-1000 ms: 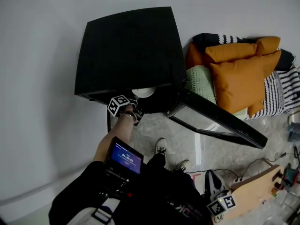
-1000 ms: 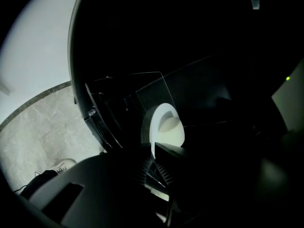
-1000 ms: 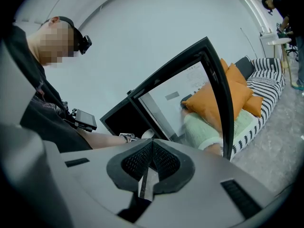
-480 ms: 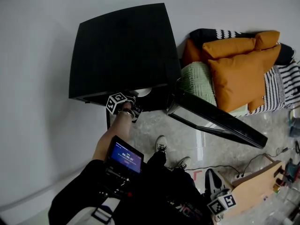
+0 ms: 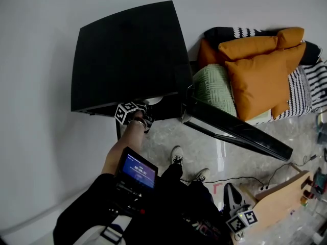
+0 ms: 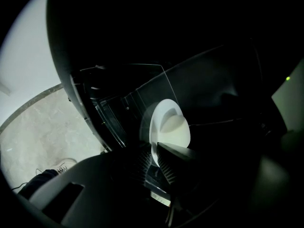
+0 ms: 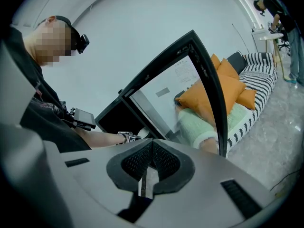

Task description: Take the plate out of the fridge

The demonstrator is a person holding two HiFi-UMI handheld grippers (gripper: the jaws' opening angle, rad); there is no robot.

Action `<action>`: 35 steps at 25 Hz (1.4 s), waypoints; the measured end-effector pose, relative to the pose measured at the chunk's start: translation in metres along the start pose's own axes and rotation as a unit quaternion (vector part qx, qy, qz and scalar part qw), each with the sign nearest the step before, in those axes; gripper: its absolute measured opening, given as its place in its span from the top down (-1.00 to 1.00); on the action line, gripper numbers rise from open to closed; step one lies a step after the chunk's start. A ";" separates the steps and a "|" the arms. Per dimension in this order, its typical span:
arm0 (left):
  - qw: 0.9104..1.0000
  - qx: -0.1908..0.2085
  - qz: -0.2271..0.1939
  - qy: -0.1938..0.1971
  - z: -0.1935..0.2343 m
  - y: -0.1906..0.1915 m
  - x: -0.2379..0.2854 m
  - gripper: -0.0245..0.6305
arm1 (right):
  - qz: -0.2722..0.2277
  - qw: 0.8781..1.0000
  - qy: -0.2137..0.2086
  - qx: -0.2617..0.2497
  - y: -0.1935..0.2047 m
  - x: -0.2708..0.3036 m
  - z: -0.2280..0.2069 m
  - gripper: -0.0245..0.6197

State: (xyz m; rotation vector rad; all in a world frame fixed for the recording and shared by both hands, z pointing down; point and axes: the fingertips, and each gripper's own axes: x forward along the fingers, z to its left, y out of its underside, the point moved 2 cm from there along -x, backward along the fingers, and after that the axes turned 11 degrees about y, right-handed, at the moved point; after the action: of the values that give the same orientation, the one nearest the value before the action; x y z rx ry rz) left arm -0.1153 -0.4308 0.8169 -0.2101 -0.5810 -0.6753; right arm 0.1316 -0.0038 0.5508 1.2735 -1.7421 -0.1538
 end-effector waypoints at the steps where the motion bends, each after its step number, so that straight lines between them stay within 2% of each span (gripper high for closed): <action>1: 1.000 -0.001 -0.001 0.002 0.000 0.002 -0.001 0.79 | -0.008 1.000 -0.005 0.002 -0.003 0.002 0.001 0.91; 6: 1.000 -0.014 -0.005 0.011 0.009 0.018 -0.017 0.79 | -0.009 1.000 -0.021 -0.007 -0.007 0.005 0.002 0.91; 13: 0.999 -0.027 -0.015 0.022 0.025 0.036 -0.041 0.81 | 0.030 0.999 -0.027 -0.035 0.000 0.008 -0.001 0.91; 16: 0.999 -0.033 -0.020 0.026 0.029 0.040 -0.046 0.81 | 0.008 0.999 -0.043 -0.026 -0.008 0.011 0.004 0.91; 21: 0.998 -0.044 -0.030 0.041 0.031 0.044 -0.051 0.82 | 0.007 0.999 -0.045 -0.027 -0.010 0.010 0.006 0.91; 25: 0.994 -0.057 -0.045 0.081 0.031 0.044 -0.049 0.81 | 0.037 0.998 -0.033 -0.040 0.000 0.007 0.001 0.91; 28: 0.990 -0.053 -0.055 0.116 0.027 0.042 -0.045 0.81 | 0.012 0.999 -0.039 -0.024 -0.006 0.008 0.004 0.91; 35: 0.988 -0.041 -0.065 0.135 0.029 0.035 -0.033 0.80 | 0.012 0.999 -0.029 -0.022 -0.003 0.009 0.004 0.91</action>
State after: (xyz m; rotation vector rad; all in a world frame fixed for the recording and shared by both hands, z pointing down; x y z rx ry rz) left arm -0.1269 -0.3760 0.8222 -0.1548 -0.3086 -0.8397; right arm 0.1302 -0.0143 0.5521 1.2259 -1.7938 -0.2156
